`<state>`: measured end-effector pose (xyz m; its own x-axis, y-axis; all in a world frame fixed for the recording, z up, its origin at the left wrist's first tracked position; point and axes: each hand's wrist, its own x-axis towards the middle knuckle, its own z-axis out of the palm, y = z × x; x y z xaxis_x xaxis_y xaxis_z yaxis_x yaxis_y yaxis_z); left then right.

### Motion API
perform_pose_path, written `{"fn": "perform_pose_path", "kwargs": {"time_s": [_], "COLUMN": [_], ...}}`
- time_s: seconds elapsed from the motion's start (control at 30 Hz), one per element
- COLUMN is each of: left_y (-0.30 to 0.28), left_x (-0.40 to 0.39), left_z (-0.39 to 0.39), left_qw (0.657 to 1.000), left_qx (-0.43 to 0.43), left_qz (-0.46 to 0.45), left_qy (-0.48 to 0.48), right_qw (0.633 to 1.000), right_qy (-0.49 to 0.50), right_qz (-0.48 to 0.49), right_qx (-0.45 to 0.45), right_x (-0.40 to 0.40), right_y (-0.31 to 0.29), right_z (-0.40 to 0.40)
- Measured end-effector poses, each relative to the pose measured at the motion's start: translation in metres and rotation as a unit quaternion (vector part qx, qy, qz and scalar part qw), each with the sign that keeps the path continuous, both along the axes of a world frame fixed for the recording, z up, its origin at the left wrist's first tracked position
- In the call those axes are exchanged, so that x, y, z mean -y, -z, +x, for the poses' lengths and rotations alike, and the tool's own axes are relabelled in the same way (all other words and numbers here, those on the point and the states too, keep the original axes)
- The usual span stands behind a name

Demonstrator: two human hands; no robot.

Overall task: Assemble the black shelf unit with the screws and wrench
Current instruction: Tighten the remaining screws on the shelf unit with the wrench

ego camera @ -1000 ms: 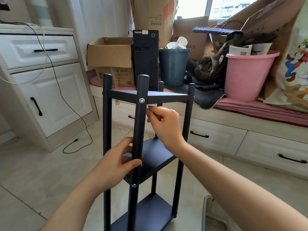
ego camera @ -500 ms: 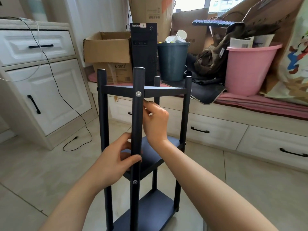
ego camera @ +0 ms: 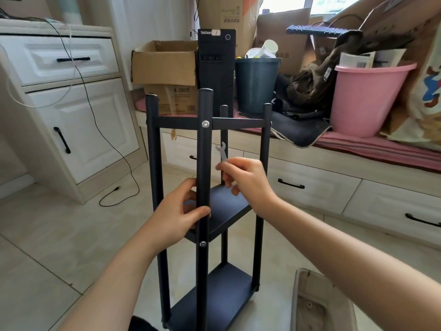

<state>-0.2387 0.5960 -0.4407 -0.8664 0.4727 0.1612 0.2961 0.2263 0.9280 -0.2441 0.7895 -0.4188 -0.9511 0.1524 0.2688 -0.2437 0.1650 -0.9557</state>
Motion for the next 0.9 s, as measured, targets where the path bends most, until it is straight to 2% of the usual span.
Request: {"fn": "perform_pose_path", "kwargs": {"time_s": [0.1,0.2,0.33,0.5,0.63,0.8,0.9], "left_y": [-0.001,-0.003,-0.005,-0.006,-0.007,-0.006,0.007], "left_x": [-0.003,-0.007,-0.015,-0.023,-0.03,-0.019,0.008], "left_z": [0.001,0.001,0.005,0.011,0.016,0.018,0.018], "left_qw": [1.0,1.0,0.999,0.999,0.999,0.996,0.997], "left_qx": [0.004,0.008,0.035,0.05,0.052,0.034,0.053], "left_qz": [-0.001,0.0,0.013,0.006,0.006,-0.079,-0.051], "left_qy": [-0.009,-0.018,-0.014,0.009,0.01,0.017,-0.037], "right_qw": [0.998,0.995,0.996,0.998,0.999,0.999,0.999], "right_qy": [-0.006,-0.025,-0.061,-0.041,-0.033,-0.015,-0.016], "right_qz": [-0.009,-0.028,-0.008,0.036,0.032,0.031,0.029], "right_qx": [0.065,0.093,0.058,0.019,0.021,0.009,0.005], "right_x": [-0.013,-0.017,-0.008,0.009,0.017,0.017,0.012], "right_y": [-0.003,-0.007,-0.024,-0.046,-0.049,-0.048,-0.048], "right_z": [0.022,0.043,0.055,0.049,0.045,0.041,0.037]}}
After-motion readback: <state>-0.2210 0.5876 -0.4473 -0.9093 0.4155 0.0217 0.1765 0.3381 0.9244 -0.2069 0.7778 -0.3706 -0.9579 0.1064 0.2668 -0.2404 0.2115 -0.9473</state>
